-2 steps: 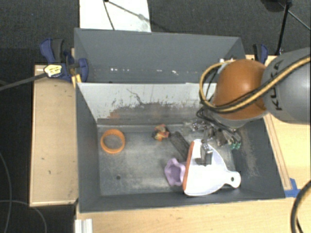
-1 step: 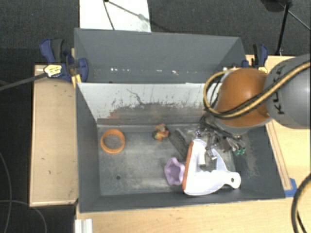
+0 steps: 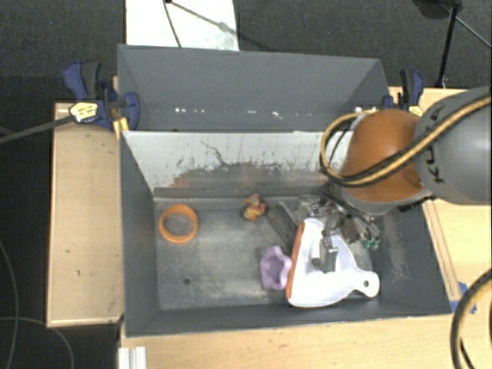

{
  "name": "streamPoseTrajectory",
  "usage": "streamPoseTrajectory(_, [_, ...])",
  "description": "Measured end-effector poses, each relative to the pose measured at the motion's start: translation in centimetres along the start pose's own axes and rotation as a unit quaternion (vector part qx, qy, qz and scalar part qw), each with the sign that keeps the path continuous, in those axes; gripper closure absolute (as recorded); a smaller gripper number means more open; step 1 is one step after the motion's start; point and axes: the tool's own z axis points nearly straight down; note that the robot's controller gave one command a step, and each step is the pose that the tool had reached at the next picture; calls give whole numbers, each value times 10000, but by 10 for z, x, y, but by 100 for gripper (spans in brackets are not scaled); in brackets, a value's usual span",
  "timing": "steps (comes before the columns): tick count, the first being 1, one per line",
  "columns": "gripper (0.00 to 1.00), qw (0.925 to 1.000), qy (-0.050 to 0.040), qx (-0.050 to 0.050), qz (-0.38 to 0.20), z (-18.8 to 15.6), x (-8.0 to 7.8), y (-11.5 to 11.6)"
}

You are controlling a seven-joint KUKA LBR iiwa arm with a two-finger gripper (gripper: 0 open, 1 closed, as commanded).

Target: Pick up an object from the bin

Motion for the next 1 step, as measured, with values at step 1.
streamPoseTrajectory(1, [0, 9975, -1, 6, -704, 14, -3, 0])
